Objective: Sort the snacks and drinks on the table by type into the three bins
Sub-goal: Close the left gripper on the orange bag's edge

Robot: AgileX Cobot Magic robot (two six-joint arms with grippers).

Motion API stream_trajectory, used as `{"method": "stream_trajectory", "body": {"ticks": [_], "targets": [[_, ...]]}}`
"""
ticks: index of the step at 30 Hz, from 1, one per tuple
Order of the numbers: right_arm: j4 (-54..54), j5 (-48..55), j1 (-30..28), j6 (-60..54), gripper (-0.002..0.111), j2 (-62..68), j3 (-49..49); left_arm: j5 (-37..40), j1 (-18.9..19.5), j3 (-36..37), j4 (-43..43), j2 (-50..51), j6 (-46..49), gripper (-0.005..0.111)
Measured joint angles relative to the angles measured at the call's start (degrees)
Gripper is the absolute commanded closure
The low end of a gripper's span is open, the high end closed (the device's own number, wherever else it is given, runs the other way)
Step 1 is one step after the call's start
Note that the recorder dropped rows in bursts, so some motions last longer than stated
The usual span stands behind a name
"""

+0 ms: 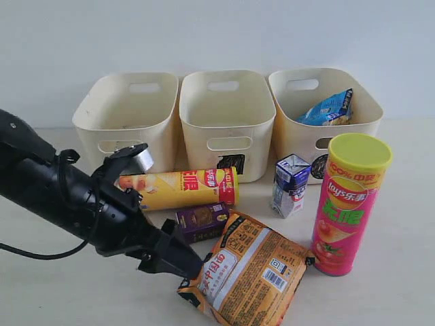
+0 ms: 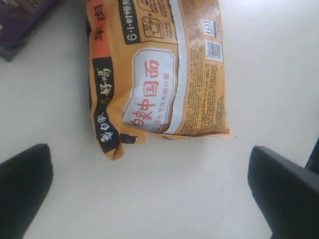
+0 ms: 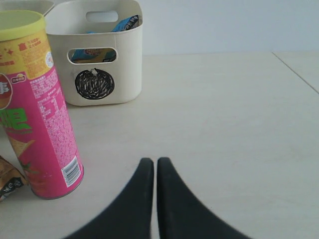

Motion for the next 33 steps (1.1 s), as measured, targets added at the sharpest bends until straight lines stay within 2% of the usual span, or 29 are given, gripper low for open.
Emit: {"method": "stream_trajectory", "body": {"ticks": [7,16,29,33], "targets": [[0.00,0.00,0.00,0.00,0.108,0.00,0.00,-0.25,0.00,-2.12,-1.07,8.12,1.12,0.009],[0.00,0.00,0.00,0.00,0.108,0.00,0.00,0.56,0.00,-6.48,-5.97,13.89,4.57,0.009],[0.00,0.00,0.00,0.00,0.108,0.00,0.00,3.76,-0.10,-8.02,-13.05,18.21,8.84,0.009],[0.00,0.00,0.00,0.00,0.108,0.00,0.00,4.00,-1.91,-8.73,-13.14,18.59,8.95,0.013]]}}
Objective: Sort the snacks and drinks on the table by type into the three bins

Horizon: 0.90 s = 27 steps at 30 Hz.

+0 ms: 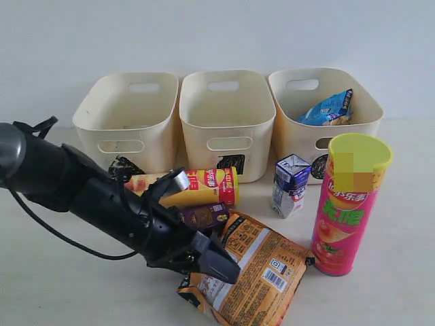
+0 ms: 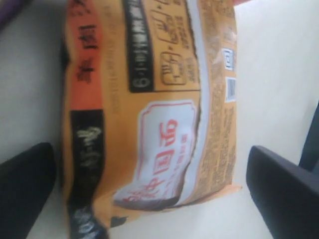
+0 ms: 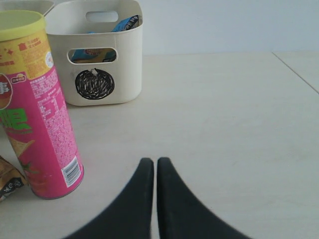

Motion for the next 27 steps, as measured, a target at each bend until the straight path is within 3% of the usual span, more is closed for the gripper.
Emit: {"method": "stream_trajectory", "body": {"ticks": [7,13,17,18,20,21,23,24,26,27], "targets": [[0.00,0.00,0.00,0.00,0.108,0.00,0.00,-0.57,-4.03,-1.97,1.38,0.51,-2.09,0.015],[0.00,0.00,0.00,0.00,0.108,0.00,0.00,-2.00,-7.28,-4.74,6.74,0.73,-9.45,0.015],[0.00,0.00,0.00,0.00,0.108,0.00,0.00,-3.59,-7.86,-5.18,6.36,1.19,-11.54,0.019],[0.00,0.00,0.00,0.00,0.108,0.00,0.00,-3.72,-7.86,-5.22,6.13,1.44,-11.81,0.023],[0.00,0.00,0.00,0.00,0.108,0.00,0.00,-4.30,-7.86,-5.89,5.55,2.42,-12.71,0.043],[0.00,0.00,0.00,0.00,0.108,0.00,0.00,-4.66,-7.86,-6.31,5.42,2.61,-13.26,0.058],[0.00,0.00,0.00,0.00,0.108,0.00,0.00,-5.81,-7.86,-7.05,6.82,3.63,-15.38,0.074],[0.00,0.00,0.00,0.00,0.108,0.00,0.00,-5.81,-7.86,-7.28,6.98,3.90,-16.27,0.089],[0.00,0.00,0.00,0.00,0.108,0.00,0.00,-5.36,-7.86,-7.77,7.84,3.90,-17.65,0.102],[0.00,0.00,0.00,0.00,0.108,0.00,0.00,-5.02,-7.86,-8.01,8.40,3.90,-18.21,0.102]]}}
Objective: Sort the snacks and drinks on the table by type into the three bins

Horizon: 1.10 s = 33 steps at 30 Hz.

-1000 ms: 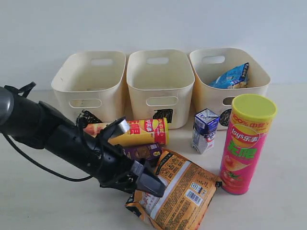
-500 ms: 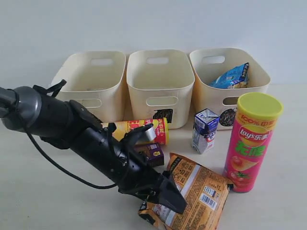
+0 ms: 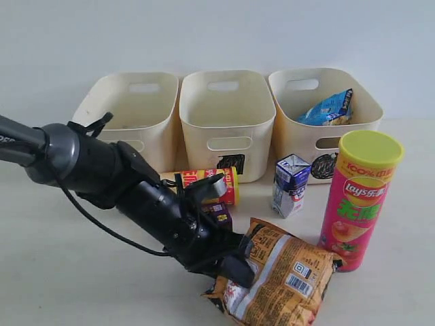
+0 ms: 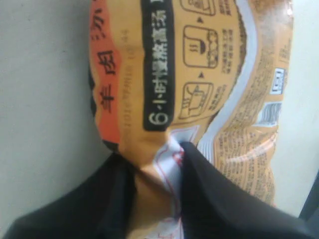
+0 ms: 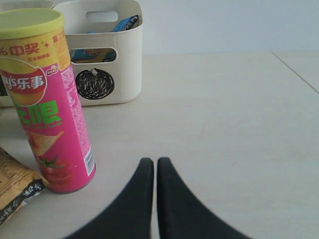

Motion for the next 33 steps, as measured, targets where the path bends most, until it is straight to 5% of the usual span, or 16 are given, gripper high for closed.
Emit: {"method": "stream_trajectory", "body": {"ticks": [4,15,25,33], "targets": [[0.00,0.00,0.00,0.00,0.108,0.00,0.00,1.59,0.15,0.00,0.92,-0.20,-0.25,0.102],[0.00,0.00,0.00,0.00,0.108,0.00,0.00,16.32,7.82,0.22,-4.17,-1.52,7.33,0.102],[0.00,0.00,0.00,0.00,0.108,0.00,0.00,23.87,9.52,0.22,-13.22,-1.52,13.68,0.102],[0.00,0.00,0.00,0.00,0.108,0.00,0.00,24.72,10.59,0.22,-12.26,-1.52,14.14,0.102]]}}
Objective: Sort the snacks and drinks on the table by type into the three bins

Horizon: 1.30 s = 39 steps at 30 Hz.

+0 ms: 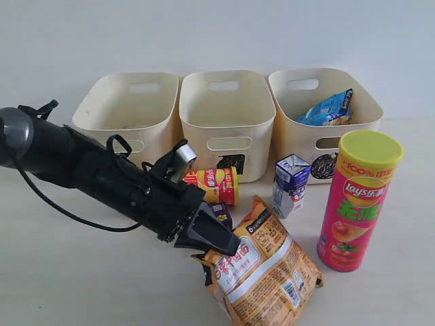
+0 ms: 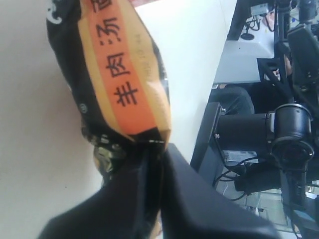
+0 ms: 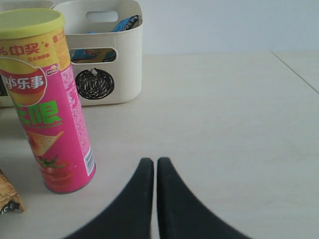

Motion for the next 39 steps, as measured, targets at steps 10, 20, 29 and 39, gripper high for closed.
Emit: {"method": "stream_trajectory", "body": {"ticks": [10,20,29,39], "targets": [[0.00,0.00,0.00,0.00,0.108,0.00,0.00,-2.05,0.00,0.00,2.69,3.45,0.00,0.102],[0.00,0.00,0.00,0.00,0.108,0.00,0.00,-1.67,0.00,-3.54,3.00,1.98,-0.17,0.102],[0.00,0.00,0.00,0.00,0.108,0.00,0.00,-1.06,4.27,-8.28,4.27,0.61,-2.92,0.102],[0.00,0.00,0.00,0.00,0.108,0.00,0.00,-1.92,8.21,-9.19,6.45,0.61,-2.31,0.083]]}}
